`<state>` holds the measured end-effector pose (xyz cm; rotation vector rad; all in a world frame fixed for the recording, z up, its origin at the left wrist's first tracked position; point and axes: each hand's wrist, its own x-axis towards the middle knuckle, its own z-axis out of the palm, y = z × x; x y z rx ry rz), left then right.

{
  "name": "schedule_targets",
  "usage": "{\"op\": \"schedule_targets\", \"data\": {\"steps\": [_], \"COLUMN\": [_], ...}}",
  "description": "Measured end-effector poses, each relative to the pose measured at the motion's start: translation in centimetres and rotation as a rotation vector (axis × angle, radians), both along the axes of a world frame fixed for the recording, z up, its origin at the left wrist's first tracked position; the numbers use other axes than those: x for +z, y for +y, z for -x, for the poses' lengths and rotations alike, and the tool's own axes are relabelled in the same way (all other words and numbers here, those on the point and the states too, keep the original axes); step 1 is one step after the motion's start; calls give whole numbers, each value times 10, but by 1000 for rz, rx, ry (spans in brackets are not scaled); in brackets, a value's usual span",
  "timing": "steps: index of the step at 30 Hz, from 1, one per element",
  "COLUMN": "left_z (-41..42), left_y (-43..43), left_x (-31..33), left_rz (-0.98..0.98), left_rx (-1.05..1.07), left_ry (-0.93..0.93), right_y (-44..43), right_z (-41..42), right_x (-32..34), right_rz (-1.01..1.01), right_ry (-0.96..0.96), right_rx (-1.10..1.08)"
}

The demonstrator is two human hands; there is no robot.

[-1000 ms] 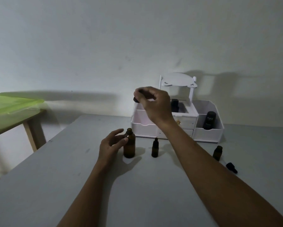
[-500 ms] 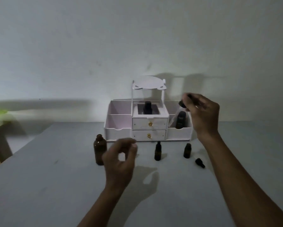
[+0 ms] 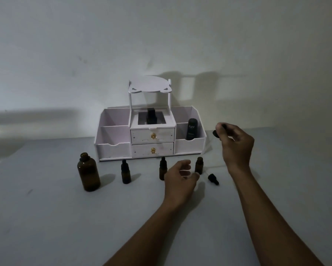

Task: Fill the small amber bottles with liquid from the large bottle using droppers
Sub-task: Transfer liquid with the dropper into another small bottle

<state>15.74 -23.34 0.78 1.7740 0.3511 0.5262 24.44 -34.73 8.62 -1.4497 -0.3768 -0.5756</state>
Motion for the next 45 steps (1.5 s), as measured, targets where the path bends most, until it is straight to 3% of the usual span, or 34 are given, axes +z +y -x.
{"op": "schedule_targets", "data": {"steps": [22, 38, 45], "left_z": [-33, -39, -22], "left_y": [-2, -2, 3], "left_x": [8, 4, 4], "left_rz": [-178, -162, -107], "left_rx": [-33, -16, -27], "left_ry": [23, 25, 17], "right_y": [9, 10, 7], "right_z": [-16, -14, -5], "right_x": [-7, -8, 3], "right_rz": [154, 208, 107], "right_ry": [-91, -93, -143], "right_rx": [-46, -26, -41]}}
